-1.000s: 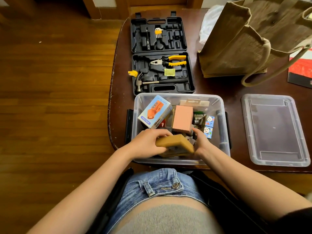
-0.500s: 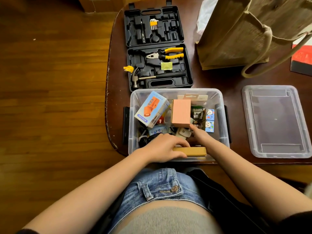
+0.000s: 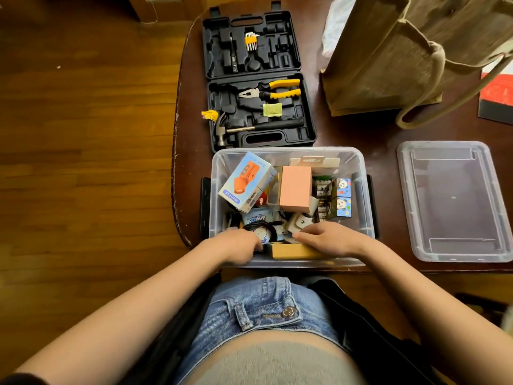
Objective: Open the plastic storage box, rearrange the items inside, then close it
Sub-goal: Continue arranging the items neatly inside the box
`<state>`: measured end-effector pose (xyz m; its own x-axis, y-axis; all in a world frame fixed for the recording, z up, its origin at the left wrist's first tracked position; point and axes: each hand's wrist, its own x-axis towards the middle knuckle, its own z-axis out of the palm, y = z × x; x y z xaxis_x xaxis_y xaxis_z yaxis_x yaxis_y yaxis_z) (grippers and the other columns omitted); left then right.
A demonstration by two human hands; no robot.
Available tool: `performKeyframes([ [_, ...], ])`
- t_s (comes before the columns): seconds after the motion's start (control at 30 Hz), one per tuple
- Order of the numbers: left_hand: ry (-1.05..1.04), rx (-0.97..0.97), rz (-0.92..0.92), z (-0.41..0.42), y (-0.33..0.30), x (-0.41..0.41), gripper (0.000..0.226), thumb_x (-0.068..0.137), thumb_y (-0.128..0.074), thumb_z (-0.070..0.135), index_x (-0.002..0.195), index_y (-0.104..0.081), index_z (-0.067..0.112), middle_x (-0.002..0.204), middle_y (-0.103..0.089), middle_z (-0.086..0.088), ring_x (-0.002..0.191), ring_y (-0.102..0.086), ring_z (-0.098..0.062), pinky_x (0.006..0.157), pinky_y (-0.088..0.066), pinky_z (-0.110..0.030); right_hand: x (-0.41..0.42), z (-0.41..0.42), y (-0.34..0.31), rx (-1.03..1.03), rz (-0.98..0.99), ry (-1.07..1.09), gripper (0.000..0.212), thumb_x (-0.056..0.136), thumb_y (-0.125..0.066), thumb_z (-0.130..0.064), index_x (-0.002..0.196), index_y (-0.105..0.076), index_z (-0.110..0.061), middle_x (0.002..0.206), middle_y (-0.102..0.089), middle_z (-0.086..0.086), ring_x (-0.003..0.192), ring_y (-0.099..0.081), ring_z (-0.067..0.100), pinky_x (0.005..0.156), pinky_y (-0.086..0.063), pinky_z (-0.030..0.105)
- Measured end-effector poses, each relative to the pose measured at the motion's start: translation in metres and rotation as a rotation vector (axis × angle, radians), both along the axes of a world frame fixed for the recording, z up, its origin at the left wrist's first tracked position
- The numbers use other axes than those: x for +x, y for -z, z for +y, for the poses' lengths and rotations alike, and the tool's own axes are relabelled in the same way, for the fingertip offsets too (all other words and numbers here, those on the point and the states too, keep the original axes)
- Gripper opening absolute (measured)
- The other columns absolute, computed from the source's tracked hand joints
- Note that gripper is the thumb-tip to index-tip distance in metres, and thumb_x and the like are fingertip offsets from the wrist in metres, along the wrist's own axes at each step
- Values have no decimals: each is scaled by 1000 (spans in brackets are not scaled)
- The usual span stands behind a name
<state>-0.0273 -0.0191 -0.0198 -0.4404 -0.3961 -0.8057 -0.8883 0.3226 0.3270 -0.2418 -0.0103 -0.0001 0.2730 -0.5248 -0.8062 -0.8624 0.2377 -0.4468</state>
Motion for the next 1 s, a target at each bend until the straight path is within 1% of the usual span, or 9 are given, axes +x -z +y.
performKeyframes([
  [0.1, 227, -24, -139, -7, -2, -11, 51, 91, -40, 5, 139, -48, 21, 134, -55, -8, 118, -54, -29, 88, -45, -35, 6, 0, -3, 47, -65, -63, 58, 85, -44, -67, 129, -56, -31, 135, -54, -6, 121, -49, 13, 101, -35, 26],
  [0.2, 493, -65, -299, -11, -3, -23, 33, 94, -41, 10, 124, -55, 10, 123, -60, -8, 108, -59, -29, 80, -48, -38, 8, -1, -2, 114, -119, -140, 57, 81, -58, -60, 131, -51, -36, 136, -49, -10, 122, -45, 9, 100, -32, 22],
  [0.33, 637, -167, -467, -10, 5, -31, 33, 97, -40, 16, 129, -51, 12, 129, -55, -5, 113, -55, -28, 83, -45, -34, 8, -10, -1, 88, -126, -154, 49, 78, -60, -61, 118, -60, -32, 128, -54, -9, 115, -49, 10, 98, -38, 26],
  [0.5, 487, -462, -410, -6, 13, -28, 27, 94, -45, 5, 117, -59, 11, 119, -61, -4, 108, -57, -26, 69, -37, -30, 5, -18, -1, 104, -147, -202, 38, 79, -60, -60, 106, -61, -32, 115, -57, -9, 105, -52, 8, 89, -39, 24],
  [0.67, 303, -545, -420, -8, 8, -30, 28, 90, -49, 4, 113, -60, 14, 114, -63, -2, 100, -60, -24, 49, -25, -25, -1, -13, 4, 78, -185, -141, 38, 86, -55, -55, 110, -62, -26, 109, -57, -11, 105, -53, 8, 87, -40, 22],
  [0.8, 271, -548, -290, -8, 6, -30, 25, 89, -53, 2, 112, -60, 11, 115, -62, -6, 103, -61, -26, 59, -37, -30, 11, -7, 13, 24, -104, -212, 46, 86, -48, -63, 115, -59, -29, 117, -59, -4, 107, -53, 13, 92, -41, 28],
  [0.87, 230, -490, -199, -8, 4, -25, 22, 87, -52, -1, 106, -60, 9, 109, -64, -9, 97, -62, -29, 61, -40, -32, 14, -9, 15, 28, -88, -244, 51, 86, -45, -65, 121, -58, -30, 123, -58, -3, 110, -53, 13, 93, -41, 29],
  [0.93, 111, -398, -109, -6, 2, -20, 17, 86, -52, -1, 97, -60, 7, 101, -65, -12, 90, -62, -31, 61, -41, -34, 13, -10, 16, 45, -96, -236, 52, 86, -45, -65, 122, -58, -30, 126, -58, -3, 110, -52, 12, 93, -40, 28],
  [1.0, 2, -333, -99, -4, 1, -16, 17, 86, -50, 0, 98, -61, 5, 100, -66, -15, 90, -62, -32, 63, -42, -34, 11, -8, 18, 50, -115, -206, 49, 85, -47, -64, 120, -60, -32, 124, -59, -5, 109, -52, 10, 92, -39, 26],
])
